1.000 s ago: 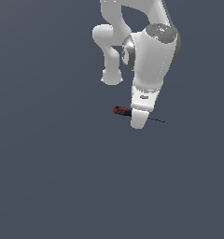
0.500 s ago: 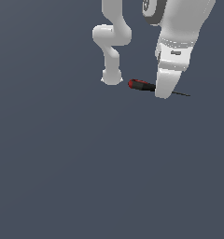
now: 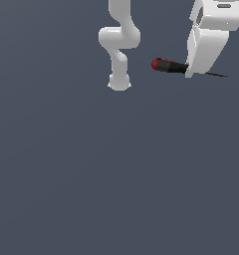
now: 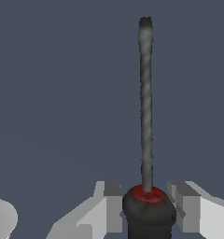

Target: Pick up the object and move it to a goal position.

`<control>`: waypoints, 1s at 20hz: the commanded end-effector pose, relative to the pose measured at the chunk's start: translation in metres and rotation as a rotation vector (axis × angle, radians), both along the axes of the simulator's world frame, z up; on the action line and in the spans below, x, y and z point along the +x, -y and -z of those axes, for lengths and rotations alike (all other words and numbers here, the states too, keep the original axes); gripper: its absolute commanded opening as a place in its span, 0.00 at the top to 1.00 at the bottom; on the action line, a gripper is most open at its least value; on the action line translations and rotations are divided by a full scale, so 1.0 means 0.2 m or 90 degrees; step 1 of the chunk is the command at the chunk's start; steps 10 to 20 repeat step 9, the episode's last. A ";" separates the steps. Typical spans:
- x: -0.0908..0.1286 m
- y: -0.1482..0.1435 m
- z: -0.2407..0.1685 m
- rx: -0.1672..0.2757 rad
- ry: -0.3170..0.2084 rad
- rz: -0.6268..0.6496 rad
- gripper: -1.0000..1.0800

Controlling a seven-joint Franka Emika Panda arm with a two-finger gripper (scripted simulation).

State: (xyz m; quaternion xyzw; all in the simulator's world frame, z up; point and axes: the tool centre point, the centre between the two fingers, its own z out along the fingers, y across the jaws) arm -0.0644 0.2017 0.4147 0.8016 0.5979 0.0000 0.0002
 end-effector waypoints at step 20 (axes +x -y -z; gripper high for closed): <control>-0.02 -0.06 -0.12 0.000 0.000 0.002 1.00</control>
